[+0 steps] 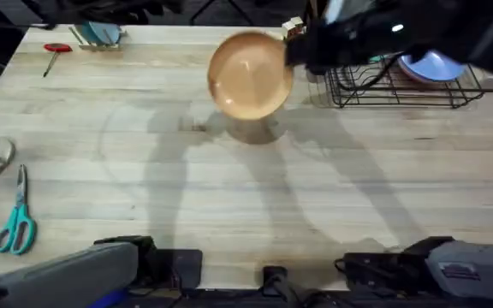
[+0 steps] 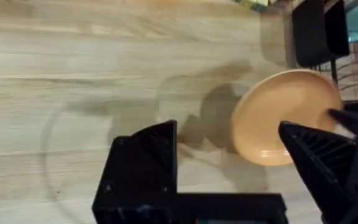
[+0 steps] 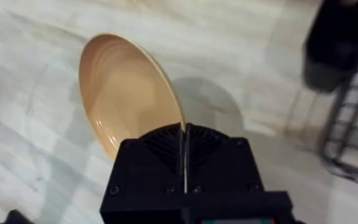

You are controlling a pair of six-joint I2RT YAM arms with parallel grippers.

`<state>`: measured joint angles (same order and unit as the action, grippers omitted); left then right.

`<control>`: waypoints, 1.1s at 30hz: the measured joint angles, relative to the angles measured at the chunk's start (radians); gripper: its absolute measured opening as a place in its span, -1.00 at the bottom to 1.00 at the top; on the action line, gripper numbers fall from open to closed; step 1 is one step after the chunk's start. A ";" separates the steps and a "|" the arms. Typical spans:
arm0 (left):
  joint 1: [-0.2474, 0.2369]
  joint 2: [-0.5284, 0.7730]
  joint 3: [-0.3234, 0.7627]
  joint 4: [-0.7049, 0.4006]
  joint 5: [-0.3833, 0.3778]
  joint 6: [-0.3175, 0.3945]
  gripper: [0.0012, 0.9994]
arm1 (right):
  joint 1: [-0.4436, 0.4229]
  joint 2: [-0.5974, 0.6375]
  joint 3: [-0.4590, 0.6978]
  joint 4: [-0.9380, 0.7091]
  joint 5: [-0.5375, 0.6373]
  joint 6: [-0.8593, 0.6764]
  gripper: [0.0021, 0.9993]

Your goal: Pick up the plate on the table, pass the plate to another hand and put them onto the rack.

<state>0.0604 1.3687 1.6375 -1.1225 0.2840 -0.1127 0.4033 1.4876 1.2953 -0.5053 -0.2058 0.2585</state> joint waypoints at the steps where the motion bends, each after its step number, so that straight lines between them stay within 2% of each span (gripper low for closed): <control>1: 0.010 -0.016 0.000 0.000 0.000 0.000 0.99 | -0.014 -0.022 0.000 0.000 0.001 -0.020 -0.94; 7: 0.041 -0.053 0.002 -0.005 0.000 0.000 0.99 | -0.086 -0.132 0.000 0.001 0.003 -0.131 -0.94; 12: 0.047 -0.053 0.002 -0.023 -0.001 0.000 0.99 | -0.166 -0.193 0.000 0.000 0.003 -0.205 -0.94; 21: 0.047 -0.053 0.002 -0.024 -0.001 0.000 0.99 | -0.393 -0.276 0.000 0.065 0.004 -0.359 -0.94; 25: 0.047 -0.053 0.002 -0.022 -0.001 0.000 0.99 | -0.472 -0.280 0.000 0.124 0.004 -0.480 -0.94; 33: 0.047 -0.053 0.002 -0.011 -0.001 0.000 0.99 | -0.564 -0.275 0.000 0.265 0.004 -0.791 -0.94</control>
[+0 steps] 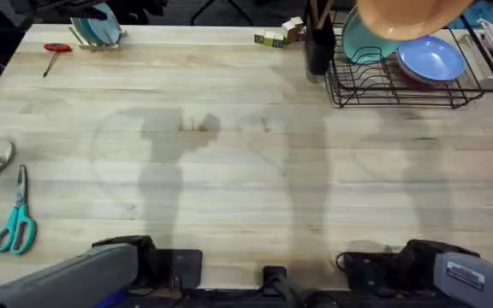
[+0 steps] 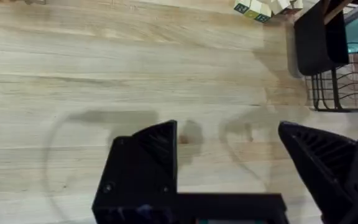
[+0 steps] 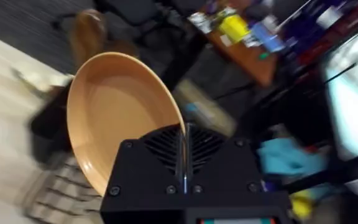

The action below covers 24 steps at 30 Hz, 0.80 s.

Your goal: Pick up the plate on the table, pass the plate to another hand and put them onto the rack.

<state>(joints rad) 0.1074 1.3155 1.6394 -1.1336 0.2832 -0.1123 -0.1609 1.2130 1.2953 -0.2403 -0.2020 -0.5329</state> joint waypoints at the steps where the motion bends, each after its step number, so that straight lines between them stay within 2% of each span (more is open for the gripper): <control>1: 0.000 0.000 0.000 0.000 0.000 0.000 0.99 | -0.010 0.005 0.000 0.021 0.000 -0.047 -0.94; 7: 0.000 0.000 0.000 0.000 0.000 0.000 0.99 | -0.046 0.087 0.000 0.128 0.000 -0.303 -0.94; 16: 0.000 0.000 0.000 0.000 0.000 0.000 0.99 | -0.048 0.236 0.000 0.316 -0.001 -0.613 -0.94; 24: 0.000 0.000 0.000 0.000 0.000 0.000 0.99 | -0.057 0.356 0.000 0.330 -0.071 -0.876 -0.94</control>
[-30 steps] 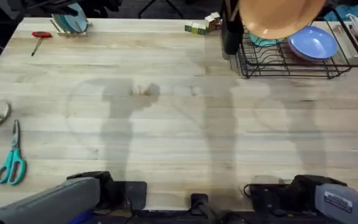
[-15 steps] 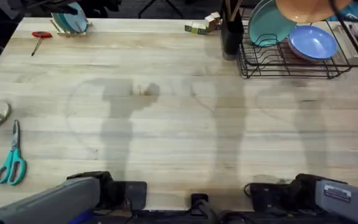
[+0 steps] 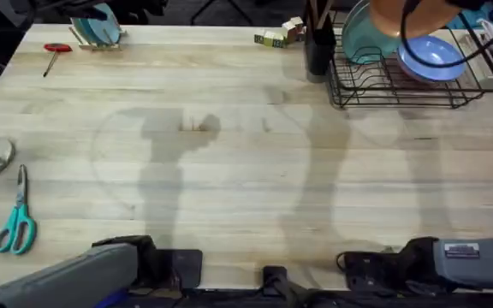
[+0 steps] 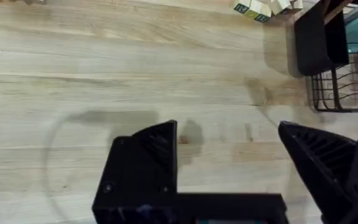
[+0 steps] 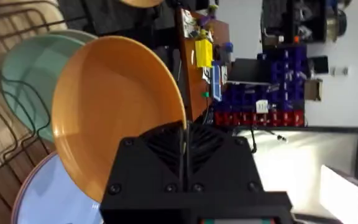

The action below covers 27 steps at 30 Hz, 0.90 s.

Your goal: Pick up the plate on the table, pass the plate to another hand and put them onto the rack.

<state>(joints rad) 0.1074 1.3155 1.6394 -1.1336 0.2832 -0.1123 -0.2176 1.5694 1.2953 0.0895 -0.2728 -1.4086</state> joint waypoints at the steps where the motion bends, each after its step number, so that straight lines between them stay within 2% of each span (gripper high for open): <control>1: 0.000 0.000 0.000 0.000 0.000 0.000 0.99 | -0.001 0.012 0.000 0.000 -0.008 -0.023 -0.95; 12: 0.000 0.000 0.000 0.000 0.000 0.000 0.99 | -0.002 0.093 0.000 0.037 -0.037 -0.187 -0.95; 27: 0.000 0.000 0.000 0.000 0.000 0.000 0.99 | 0.001 0.152 0.000 0.014 -0.069 -0.224 -0.95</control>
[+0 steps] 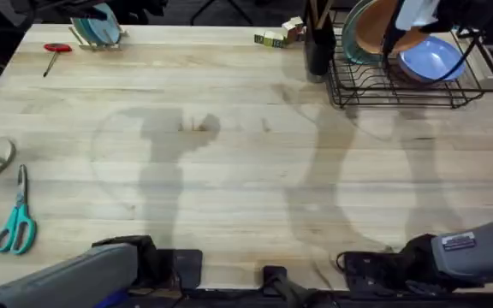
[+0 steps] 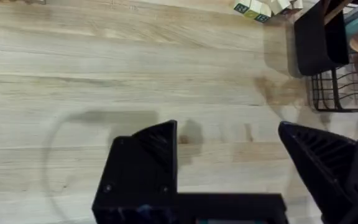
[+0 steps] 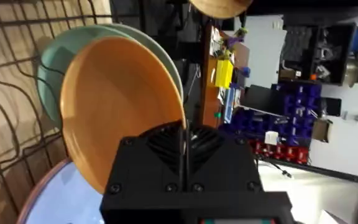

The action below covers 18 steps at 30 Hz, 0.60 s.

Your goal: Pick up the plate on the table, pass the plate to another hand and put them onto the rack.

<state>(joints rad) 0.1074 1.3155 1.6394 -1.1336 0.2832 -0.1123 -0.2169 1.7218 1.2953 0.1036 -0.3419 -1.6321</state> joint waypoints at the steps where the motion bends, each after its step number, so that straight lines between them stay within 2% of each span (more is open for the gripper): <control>1: 0.000 0.000 0.000 0.000 0.000 0.000 0.99 | 0.001 0.000 0.000 -0.007 -0.005 0.000 -0.95; 16: 0.000 0.000 0.000 0.000 0.000 0.000 0.99 | 0.010 0.052 0.001 -0.081 -0.025 -0.007 -0.95; 18: 0.000 0.000 0.000 0.000 0.000 0.000 0.99 | 0.010 0.052 0.002 -0.082 -0.025 -0.008 -0.81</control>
<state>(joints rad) 0.1074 1.3153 1.6394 -1.1332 0.2832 -0.1123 -0.2070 1.7741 1.2968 0.0214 -0.3674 -1.6402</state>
